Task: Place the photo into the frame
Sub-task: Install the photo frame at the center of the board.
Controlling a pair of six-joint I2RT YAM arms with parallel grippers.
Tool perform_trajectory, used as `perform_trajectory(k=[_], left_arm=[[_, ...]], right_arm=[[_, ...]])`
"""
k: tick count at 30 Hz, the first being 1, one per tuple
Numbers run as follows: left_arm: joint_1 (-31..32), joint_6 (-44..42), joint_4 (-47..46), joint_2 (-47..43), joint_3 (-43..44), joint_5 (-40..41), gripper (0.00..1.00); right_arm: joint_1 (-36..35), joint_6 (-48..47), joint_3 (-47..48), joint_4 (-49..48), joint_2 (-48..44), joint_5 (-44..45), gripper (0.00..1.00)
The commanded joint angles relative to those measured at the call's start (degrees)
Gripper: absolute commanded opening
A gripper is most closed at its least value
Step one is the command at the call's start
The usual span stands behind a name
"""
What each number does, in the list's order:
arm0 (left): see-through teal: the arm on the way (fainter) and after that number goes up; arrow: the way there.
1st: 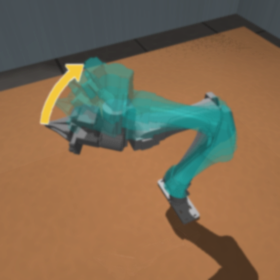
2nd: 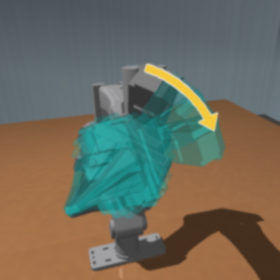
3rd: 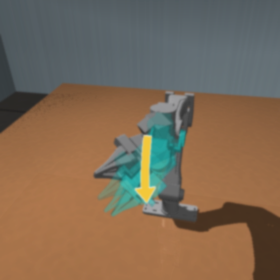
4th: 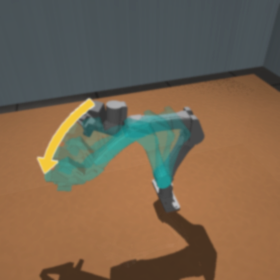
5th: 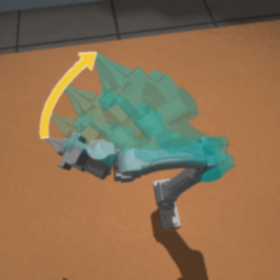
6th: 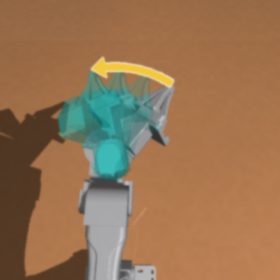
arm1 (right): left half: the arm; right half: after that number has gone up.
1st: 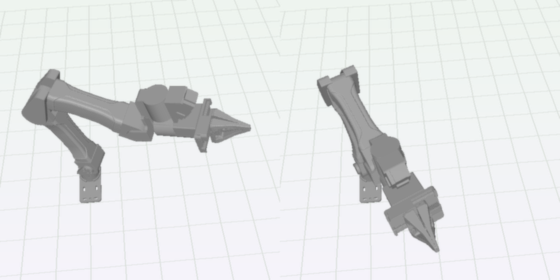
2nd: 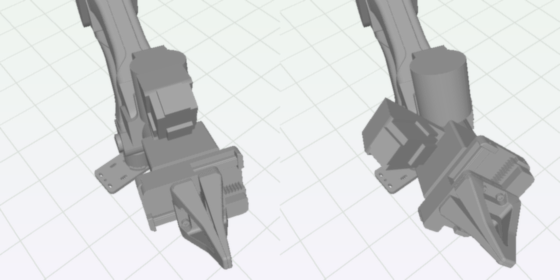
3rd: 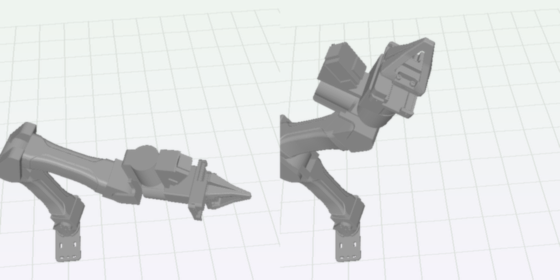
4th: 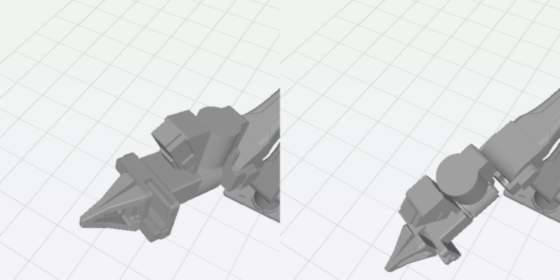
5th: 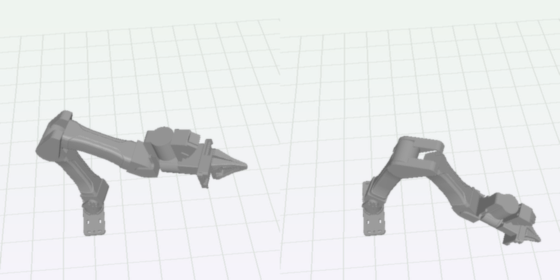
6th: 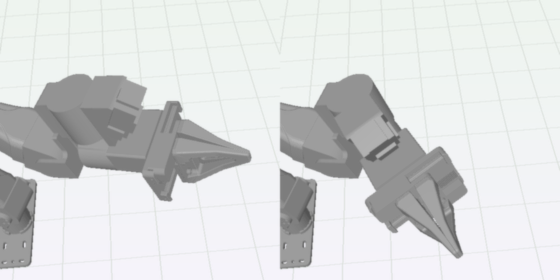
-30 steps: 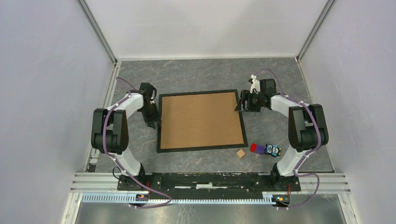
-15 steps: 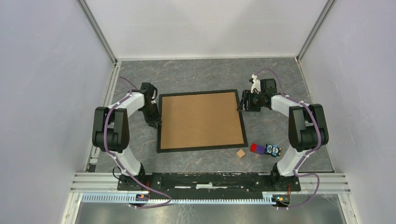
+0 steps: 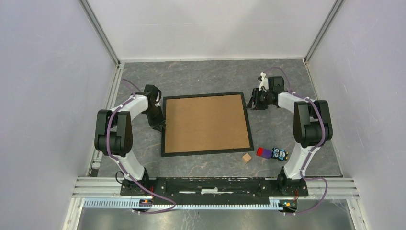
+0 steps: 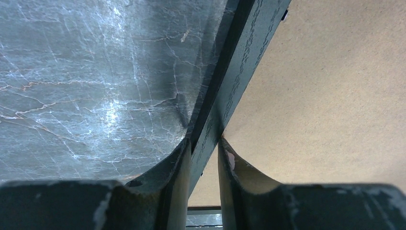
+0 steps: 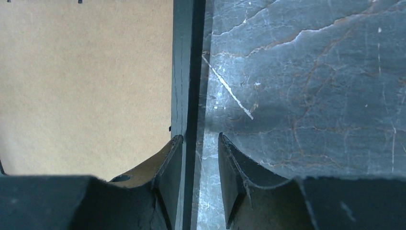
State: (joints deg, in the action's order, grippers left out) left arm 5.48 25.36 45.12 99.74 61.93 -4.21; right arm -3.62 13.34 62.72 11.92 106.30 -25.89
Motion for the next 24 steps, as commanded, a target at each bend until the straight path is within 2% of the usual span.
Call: perform_trajectory(k=[1,24], left_arm=[[-0.15,-2.43,0.32,2.30,-1.11,2.99,0.33],[-0.11,-2.34,0.18,2.25,-1.02,2.39,0.27]], right_arm=[[0.09,0.59,3.16,-0.94,2.05,-1.06,0.39],[-0.97,0.66,3.25,-0.66,5.24,-1.58,0.38]])
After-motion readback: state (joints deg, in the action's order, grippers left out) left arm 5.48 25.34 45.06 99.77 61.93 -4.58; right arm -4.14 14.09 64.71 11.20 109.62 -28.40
